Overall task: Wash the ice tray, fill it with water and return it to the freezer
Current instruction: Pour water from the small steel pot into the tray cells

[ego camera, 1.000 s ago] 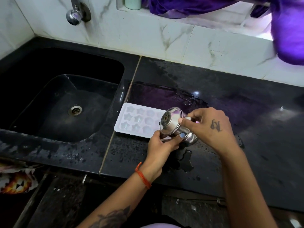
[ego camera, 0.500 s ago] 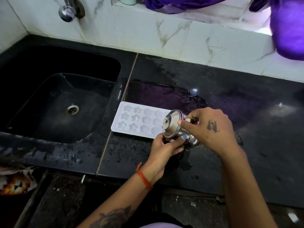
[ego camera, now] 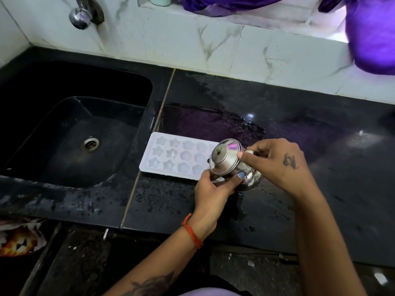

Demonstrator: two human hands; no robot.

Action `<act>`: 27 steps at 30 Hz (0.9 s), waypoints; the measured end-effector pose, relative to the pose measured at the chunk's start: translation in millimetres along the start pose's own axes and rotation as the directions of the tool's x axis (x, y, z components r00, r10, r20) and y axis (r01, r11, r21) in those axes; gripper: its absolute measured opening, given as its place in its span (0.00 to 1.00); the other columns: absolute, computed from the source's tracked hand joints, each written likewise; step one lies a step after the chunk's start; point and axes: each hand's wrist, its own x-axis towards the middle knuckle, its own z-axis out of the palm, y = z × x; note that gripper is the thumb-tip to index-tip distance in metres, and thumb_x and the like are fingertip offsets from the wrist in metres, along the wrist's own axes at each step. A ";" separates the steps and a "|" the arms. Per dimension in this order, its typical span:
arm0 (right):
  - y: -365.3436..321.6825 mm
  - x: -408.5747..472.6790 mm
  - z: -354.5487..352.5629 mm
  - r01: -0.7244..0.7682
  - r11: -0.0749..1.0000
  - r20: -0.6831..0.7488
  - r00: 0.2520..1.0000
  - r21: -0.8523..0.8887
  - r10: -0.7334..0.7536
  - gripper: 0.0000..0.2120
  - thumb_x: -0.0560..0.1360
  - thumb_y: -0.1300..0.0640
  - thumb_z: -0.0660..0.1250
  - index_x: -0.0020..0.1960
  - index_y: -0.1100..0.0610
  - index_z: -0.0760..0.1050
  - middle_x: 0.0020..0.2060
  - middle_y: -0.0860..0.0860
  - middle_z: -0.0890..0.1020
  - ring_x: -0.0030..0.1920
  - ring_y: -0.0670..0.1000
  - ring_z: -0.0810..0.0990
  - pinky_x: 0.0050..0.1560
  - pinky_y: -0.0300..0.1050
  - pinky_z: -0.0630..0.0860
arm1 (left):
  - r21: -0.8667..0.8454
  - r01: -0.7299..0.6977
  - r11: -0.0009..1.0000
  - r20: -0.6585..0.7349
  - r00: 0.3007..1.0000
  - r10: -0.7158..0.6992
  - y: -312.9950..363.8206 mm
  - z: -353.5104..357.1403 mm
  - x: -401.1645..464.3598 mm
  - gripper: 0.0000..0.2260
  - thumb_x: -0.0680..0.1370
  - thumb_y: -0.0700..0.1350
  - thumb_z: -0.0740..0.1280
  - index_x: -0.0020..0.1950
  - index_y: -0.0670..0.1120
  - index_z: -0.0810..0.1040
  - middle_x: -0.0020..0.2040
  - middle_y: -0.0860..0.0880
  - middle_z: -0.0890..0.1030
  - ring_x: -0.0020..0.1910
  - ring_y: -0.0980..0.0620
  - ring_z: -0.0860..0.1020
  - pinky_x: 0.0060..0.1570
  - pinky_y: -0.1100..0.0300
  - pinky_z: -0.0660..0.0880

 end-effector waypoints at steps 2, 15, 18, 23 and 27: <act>3.9 -1.3 -2.1 -0.004 1.000 -0.010 1.000 0.007 0.004 0.11 0.70 0.43 0.71 0.39 0.50 0.82 0.32 0.48 0.83 0.38 0.48 0.81 0.39 0.44 0.73 | 0.005 -0.003 1.000 0.006 1.000 0.003 -0.7 3.1 -0.7 0.29 0.57 0.53 0.78 0.53 0.44 0.76 0.48 0.47 0.84 0.49 0.51 0.83 0.52 0.52 0.79; 8.7 -11.0 -9.7 0.010 0.979 -0.015 1.000 -0.205 -0.013 0.15 0.73 0.42 0.67 0.39 0.53 0.80 0.31 0.48 0.81 0.35 0.50 0.79 0.34 0.40 0.71 | -0.137 0.107 0.985 0.167 0.982 -0.084 -7.6 20.1 -9.8 0.18 0.71 0.39 0.73 0.59 0.37 0.74 0.49 0.46 0.82 0.52 0.48 0.81 0.53 0.55 0.79; 7.5 -11.7 -8.2 0.029 0.968 -0.023 0.999 -0.251 -0.035 0.15 0.73 0.43 0.66 0.39 0.54 0.80 0.30 0.50 0.81 0.34 0.51 0.79 0.35 0.42 0.73 | -0.161 0.118 0.980 0.182 0.979 -0.088 -8.8 21.0 -10.6 0.15 0.73 0.38 0.71 0.58 0.38 0.75 0.45 0.49 0.82 0.51 0.50 0.82 0.55 0.54 0.78; 5.1 -10.9 -7.5 0.048 0.959 -0.017 0.998 -0.280 -0.056 0.15 0.73 0.43 0.66 0.38 0.54 0.79 0.30 0.50 0.81 0.35 0.53 0.79 0.35 0.43 0.73 | -0.172 0.109 0.979 0.180 0.981 -0.078 -9.8 21.2 -10.4 0.15 0.73 0.37 0.70 0.59 0.38 0.74 0.44 0.50 0.82 0.47 0.52 0.82 0.54 0.54 0.79; 7.8 -10.5 -7.0 0.061 0.963 -0.024 0.997 -0.262 -0.070 0.15 0.73 0.43 0.66 0.39 0.55 0.79 0.30 0.51 0.81 0.35 0.53 0.79 0.35 0.44 0.74 | -0.166 0.085 0.983 0.156 0.986 -0.059 -10.3 21.9 -10.5 0.17 0.73 0.37 0.70 0.60 0.37 0.73 0.49 0.47 0.82 0.50 0.51 0.81 0.54 0.53 0.79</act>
